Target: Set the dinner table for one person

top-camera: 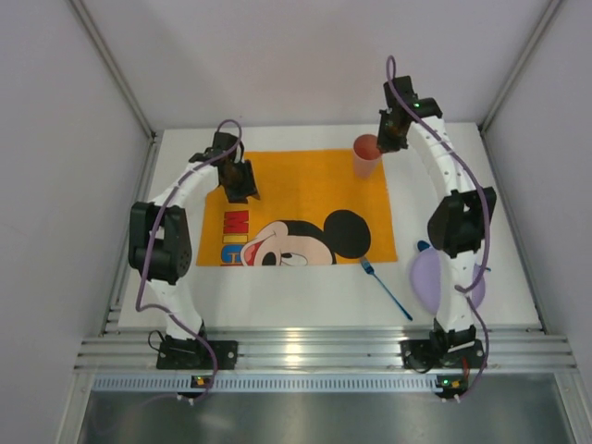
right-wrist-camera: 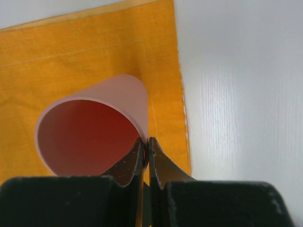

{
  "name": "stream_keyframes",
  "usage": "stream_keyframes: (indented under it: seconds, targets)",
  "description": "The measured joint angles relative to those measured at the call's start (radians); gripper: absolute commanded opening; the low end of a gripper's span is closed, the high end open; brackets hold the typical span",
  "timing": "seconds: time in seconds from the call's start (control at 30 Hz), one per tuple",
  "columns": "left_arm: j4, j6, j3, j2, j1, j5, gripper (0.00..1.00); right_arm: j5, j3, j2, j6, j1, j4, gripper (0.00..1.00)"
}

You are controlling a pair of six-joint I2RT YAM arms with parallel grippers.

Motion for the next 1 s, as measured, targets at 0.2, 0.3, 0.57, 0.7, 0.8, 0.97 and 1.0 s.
stream_keyframes:
  seconds: [0.2,0.3,0.57,0.7,0.8,0.97,1.0]
  targets:
    - [-0.026,0.019,-0.041,-0.076,-0.008,-0.001,0.47,-0.002,0.156,0.233,0.024,-0.002,0.036,0.0]
    - [-0.033,0.027,-0.058,-0.11,-0.011,-0.01,0.47,-0.008,0.18,0.246,0.036,-0.008,0.055,0.0]
    - [-0.035,0.038,-0.078,-0.127,-0.011,-0.031,0.47,-0.043,0.179,0.251,0.047,-0.005,0.055,0.34]
    - [-0.035,0.037,-0.079,-0.127,-0.011,-0.031,0.47,-0.056,0.18,0.251,0.049,-0.002,0.055,0.59]
    - [-0.035,0.037,-0.079,-0.127,-0.011,-0.03,0.47,-0.06,0.18,0.251,0.046,-0.001,0.056,0.79]
    - [-0.035,0.037,-0.079,-0.127,-0.011,-0.03,0.47,-0.074,0.176,0.234,0.044,-0.002,0.068,1.0]
    - [-0.035,0.035,-0.079,-0.127,-0.011,-0.031,0.47,-0.076,0.168,0.22,0.043,-0.002,0.076,1.0]
